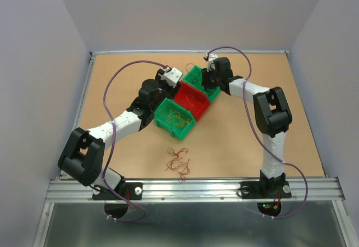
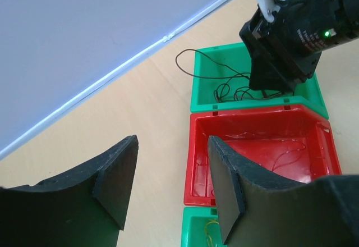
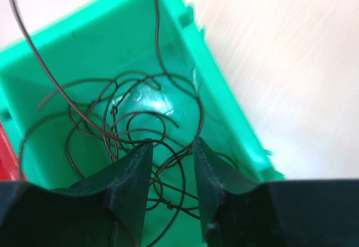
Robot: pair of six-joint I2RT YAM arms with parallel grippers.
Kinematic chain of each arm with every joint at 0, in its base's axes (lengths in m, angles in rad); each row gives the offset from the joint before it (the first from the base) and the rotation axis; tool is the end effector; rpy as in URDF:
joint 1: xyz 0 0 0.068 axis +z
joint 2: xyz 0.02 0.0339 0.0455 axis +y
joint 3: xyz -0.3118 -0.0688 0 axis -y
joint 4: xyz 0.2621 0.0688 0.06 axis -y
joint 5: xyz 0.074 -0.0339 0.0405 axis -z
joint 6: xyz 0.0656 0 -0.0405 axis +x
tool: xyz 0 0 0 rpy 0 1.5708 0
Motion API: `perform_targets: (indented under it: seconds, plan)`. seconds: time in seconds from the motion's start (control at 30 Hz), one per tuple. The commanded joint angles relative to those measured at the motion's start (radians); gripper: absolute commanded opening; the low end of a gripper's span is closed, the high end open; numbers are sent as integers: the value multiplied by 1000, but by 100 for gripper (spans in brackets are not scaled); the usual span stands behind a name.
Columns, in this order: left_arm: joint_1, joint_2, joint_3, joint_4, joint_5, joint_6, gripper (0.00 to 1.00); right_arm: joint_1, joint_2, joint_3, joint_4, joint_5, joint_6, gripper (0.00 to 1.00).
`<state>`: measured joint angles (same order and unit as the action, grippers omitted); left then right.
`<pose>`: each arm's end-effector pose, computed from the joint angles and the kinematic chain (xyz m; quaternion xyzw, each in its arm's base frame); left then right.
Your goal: Untangle the cables
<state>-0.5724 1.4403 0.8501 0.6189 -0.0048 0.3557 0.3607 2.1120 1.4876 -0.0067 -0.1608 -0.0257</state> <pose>0.3113 -0.2002 0.3306 0.3104 0.6240 -0.0759 0.7132 0.5019 0.2005 0.1943 -0.2063 0.8652 0.1458 0.4330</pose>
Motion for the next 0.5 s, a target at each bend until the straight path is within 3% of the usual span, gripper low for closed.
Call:
perform_targets:
  seconds: [0.0,0.03,0.07,0.23,0.33,0.47]
  plan:
    - [-3,-14,12,35,-27,15,63,0,-115,-29,109,79,26,42]
    - [-3,-14,10,36,-30,17,63,0,-121,-36,122,84,59,50]
    - [-1,-12,10,36,-32,19,63,0,-133,-44,132,89,63,52]
    - [-3,-9,14,33,-37,20,63,0,-194,-102,211,84,76,54]
    - [-3,-11,15,35,-35,20,63,0,-221,-139,273,-5,64,69]
    - [-1,-21,13,35,-35,23,63,0,-215,-125,318,-63,72,70]
